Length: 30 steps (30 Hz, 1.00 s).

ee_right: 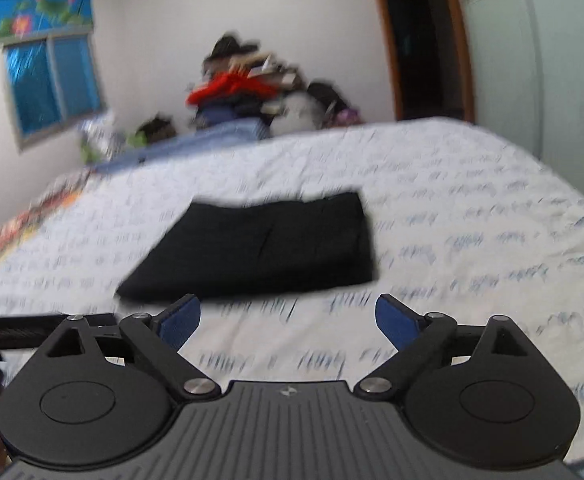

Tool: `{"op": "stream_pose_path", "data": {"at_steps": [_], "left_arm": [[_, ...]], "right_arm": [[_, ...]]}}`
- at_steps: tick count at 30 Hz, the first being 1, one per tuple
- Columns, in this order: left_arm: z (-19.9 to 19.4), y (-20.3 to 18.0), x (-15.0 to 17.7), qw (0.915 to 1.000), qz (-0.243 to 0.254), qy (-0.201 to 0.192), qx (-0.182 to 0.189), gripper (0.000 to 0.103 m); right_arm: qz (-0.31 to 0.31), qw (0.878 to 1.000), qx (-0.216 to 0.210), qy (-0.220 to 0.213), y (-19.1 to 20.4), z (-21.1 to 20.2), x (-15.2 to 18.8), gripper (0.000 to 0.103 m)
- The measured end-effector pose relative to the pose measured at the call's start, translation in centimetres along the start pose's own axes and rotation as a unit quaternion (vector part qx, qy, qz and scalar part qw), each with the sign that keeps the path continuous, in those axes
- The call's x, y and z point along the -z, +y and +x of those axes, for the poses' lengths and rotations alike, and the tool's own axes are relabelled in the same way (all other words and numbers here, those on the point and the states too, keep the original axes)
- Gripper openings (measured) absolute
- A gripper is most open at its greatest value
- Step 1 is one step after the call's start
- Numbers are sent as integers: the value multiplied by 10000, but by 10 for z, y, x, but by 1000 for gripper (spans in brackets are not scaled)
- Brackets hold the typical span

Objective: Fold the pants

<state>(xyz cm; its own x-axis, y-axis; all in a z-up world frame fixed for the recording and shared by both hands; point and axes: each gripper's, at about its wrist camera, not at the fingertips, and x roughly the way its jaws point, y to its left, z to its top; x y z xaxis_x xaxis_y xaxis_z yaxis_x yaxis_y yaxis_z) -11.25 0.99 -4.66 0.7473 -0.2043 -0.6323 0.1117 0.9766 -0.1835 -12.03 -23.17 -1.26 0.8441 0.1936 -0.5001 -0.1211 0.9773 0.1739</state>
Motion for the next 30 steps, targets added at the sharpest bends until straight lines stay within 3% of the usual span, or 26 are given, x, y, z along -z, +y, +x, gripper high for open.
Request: {"op": "stream_pose_path", "data": {"at_steps": [4,10,16,19,22,30], "left_arm": [[13,-14,-3,9993,347,49,-120,87],[35,-10,-26,9987,373,61,-340,89],[74,-2,-28,9945,428,688,-657,93],[81,-6,-25,9924,564,669,-862,97],[86,-1,-26,9918,449,693,-979,103],[85,0,-24,9928,316,521,-1029,103]], "right_arm": [[-263,9980,277,510,9,18,1,95],[-262,9966,239,739,10,44,-14,95],[60,9919,210,1247,2,87,-18,95],[102,9865,348,1595,-2,110,-9,99],[-135,9891,373,1417,3,110,-2,103],[-289,9907,588,1191,7,106,4,103]]}}
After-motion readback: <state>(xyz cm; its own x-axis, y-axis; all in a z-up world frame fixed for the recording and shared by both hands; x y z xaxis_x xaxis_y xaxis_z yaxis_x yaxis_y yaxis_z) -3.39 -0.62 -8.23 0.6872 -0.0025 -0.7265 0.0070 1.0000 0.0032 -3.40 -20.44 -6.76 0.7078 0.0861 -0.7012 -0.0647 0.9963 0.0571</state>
